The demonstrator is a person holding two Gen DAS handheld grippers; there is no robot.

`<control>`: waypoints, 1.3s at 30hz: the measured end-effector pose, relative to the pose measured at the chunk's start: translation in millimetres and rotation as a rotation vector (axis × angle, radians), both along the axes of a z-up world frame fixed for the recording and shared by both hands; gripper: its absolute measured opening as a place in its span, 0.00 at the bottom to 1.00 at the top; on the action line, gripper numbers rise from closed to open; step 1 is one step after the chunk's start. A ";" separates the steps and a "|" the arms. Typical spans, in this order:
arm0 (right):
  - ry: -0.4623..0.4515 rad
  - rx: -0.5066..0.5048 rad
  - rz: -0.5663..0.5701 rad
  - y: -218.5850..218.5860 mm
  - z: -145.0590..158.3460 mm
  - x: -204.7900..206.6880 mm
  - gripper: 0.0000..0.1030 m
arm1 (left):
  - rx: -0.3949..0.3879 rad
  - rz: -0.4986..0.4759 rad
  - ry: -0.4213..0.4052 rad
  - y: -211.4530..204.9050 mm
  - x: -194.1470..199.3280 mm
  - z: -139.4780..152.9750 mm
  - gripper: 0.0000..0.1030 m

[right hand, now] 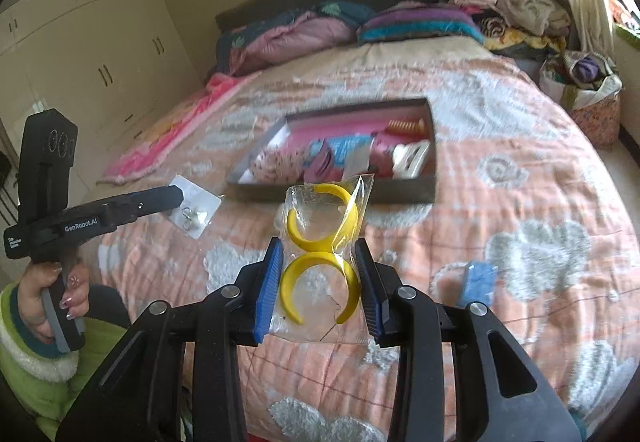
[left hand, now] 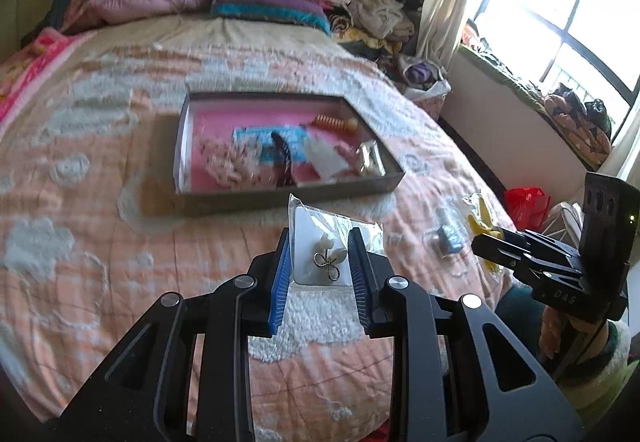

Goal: Organize jewelry
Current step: 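Carry the earring card with the left tool while the right tool carries the hoop bag into the box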

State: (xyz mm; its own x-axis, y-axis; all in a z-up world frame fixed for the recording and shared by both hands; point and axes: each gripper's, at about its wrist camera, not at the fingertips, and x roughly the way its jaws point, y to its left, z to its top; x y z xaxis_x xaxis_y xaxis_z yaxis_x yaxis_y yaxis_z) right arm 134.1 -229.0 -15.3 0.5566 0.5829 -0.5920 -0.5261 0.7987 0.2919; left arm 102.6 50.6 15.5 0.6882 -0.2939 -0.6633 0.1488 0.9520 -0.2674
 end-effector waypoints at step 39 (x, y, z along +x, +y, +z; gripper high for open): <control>-0.194 0.072 -0.137 -43.3 76.9 20.6 0.34 | 0.107 -0.088 -0.140 -59.5 48.6 51.0 0.20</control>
